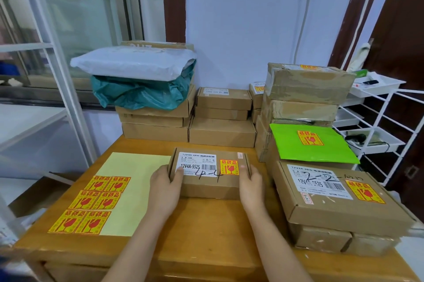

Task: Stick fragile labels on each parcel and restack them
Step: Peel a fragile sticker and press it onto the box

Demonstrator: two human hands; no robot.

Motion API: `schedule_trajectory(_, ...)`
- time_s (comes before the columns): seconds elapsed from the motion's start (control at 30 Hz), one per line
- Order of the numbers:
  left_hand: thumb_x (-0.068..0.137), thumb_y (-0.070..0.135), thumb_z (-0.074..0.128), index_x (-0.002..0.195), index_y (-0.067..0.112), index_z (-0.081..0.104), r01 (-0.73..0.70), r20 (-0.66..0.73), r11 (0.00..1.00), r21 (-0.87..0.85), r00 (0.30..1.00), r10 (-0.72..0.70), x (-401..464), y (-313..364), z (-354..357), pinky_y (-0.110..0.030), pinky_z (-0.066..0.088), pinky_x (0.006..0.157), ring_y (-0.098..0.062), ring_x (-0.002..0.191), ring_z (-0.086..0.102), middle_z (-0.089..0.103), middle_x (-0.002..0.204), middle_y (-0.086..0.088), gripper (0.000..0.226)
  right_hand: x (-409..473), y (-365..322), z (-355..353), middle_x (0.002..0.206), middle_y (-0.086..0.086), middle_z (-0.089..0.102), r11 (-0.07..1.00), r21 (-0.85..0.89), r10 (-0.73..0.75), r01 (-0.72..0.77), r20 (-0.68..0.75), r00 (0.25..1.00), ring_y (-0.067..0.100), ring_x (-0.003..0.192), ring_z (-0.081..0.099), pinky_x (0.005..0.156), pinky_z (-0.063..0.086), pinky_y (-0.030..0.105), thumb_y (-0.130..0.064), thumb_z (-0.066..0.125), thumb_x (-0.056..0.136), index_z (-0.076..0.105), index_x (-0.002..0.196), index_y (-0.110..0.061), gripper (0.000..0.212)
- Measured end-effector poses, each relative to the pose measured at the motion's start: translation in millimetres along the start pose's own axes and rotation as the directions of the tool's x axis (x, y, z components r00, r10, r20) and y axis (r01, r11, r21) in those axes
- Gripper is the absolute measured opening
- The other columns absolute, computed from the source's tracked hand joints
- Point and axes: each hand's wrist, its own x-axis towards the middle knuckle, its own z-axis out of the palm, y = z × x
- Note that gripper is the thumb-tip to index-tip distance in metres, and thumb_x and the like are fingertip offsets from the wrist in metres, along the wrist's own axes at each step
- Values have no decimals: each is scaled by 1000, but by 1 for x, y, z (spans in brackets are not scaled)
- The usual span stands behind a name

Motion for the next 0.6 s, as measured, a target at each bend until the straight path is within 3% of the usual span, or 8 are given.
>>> schedule_trajectory(0.1,98,30,46,111,17,44,22,-24,992,-123,999,-26,-6,12,-10,-16,42,63,-17,96,53,55,107,0,18,-12,-14,1,118,3,61,999,24,-46,46,10,999,21,111,55,101,43,42,-41,43,88,59,124,-18,46)
schedule_trajectory(0.2,99,29,46,124,15,44,0,-94,979,-202,995,-20,-12,23,-23,-15,44,67,-16,100,53,54,109,3,30,-26,-36,-2,139,2,48,996,30,-91,90,34,995,18,126,45,108,35,33,-27,47,96,44,141,-14,47)
schedule_trajectory(0.33,98,24,48,136,16,42,-64,-177,960,-272,984,15,-17,39,-45,-22,42,76,-13,101,51,54,111,5,39,-37,-61,-10,152,-1,33,984,27,-178,176,100,979,16,139,31,105,23,21,-24,48,98,26,150,-13,58)
schedule_trajectory(0.6,98,26,48,139,25,43,-209,-238,930,-303,961,138,-23,85,-63,-34,48,92,-13,109,54,58,118,8,42,-45,-112,-54,156,-1,27,945,5,-327,328,99,940,16,142,26,111,21,25,-21,52,95,17,152,-13,67)
